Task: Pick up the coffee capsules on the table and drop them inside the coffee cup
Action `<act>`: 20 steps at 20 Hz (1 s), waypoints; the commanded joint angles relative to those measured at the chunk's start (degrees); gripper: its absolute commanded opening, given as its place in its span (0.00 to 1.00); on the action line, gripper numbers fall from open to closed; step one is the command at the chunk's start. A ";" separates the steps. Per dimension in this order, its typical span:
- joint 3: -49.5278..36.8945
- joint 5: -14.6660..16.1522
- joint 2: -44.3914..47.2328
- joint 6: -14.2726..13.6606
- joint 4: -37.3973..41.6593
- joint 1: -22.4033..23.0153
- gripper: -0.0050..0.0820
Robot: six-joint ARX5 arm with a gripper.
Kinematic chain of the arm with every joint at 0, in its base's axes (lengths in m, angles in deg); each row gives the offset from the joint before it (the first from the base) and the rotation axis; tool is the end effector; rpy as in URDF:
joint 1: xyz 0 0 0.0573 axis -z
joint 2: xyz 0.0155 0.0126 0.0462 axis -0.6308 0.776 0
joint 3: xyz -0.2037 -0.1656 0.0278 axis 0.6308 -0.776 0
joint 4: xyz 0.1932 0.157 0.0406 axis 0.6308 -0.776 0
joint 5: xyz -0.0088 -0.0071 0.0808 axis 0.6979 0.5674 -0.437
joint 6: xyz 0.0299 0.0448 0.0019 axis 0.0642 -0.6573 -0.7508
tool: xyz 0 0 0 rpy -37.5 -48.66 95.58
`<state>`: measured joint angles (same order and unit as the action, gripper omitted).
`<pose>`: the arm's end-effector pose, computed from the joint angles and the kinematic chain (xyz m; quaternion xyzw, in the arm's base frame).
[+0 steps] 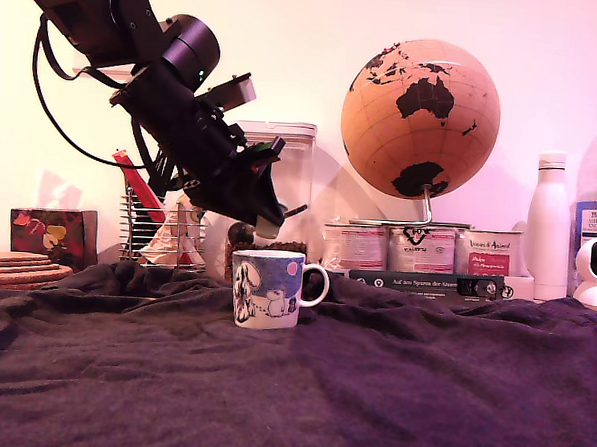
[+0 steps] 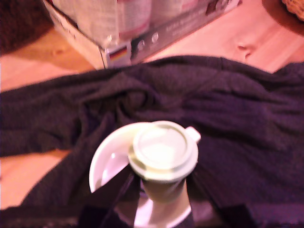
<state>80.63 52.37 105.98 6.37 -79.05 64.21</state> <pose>0.3889 -0.1926 0.2168 0.0542 0.3294 -0.3660 0.8687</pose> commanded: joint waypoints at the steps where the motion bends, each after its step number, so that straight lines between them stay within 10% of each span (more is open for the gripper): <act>1: 0.48 -0.02 2.12 -0.26 -0.04 0.20 0.23; 5: 0.48 -0.24 2.12 -0.24 -0.48 0.15 0.25; 10: 0.48 -1.64 2.10 -0.24 -0.55 0.15 0.71; 20: 0.48 -2.99 2.10 0.22 -1.99 0.15 0.71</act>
<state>80.63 49.66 105.98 6.39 -81.28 64.21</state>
